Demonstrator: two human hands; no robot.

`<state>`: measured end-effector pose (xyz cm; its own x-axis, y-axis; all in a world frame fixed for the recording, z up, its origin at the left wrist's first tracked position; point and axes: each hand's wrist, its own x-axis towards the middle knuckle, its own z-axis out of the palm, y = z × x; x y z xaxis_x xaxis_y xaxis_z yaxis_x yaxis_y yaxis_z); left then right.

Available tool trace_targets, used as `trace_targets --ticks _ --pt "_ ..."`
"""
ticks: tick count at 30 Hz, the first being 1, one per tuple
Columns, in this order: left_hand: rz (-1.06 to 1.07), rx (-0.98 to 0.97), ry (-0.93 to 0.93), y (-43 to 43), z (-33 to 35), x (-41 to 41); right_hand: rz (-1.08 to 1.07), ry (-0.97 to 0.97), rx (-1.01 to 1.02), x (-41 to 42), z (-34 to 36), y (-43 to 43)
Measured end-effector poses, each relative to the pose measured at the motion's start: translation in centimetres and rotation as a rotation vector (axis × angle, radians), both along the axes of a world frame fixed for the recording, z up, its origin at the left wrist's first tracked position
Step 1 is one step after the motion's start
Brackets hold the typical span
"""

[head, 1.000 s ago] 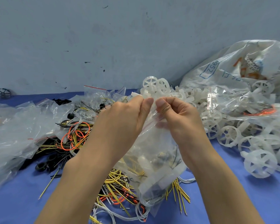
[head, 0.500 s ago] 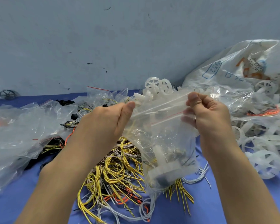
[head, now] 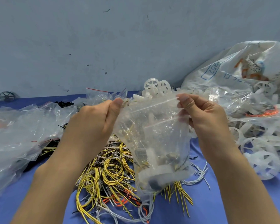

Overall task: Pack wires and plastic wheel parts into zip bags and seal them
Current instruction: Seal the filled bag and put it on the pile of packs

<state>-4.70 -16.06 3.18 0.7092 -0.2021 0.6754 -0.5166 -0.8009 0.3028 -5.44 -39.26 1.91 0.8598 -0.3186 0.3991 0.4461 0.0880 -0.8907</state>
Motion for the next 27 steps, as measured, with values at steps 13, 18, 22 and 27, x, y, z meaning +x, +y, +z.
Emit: trace_targets --ticks 13,18,22,27 --pt "-0.239 -0.043 0.039 -4.4 1.7 -1.7 -0.103 -0.217 -0.313 -1.2 0.8 4.0" --pt "-0.249 -0.019 0.055 -4.3 2.1 -1.6 -0.073 -0.255 -0.315 -1.3 0.8 4.0" --pt "-0.253 0.002 0.056 -4.4 1.9 -1.8 -0.093 -0.265 -0.308 -1.2 0.7 3.9" --pt "-0.178 0.046 0.018 -3.9 2.0 -1.9 -0.155 -0.268 -0.265 -1.2 0.8 3.5"
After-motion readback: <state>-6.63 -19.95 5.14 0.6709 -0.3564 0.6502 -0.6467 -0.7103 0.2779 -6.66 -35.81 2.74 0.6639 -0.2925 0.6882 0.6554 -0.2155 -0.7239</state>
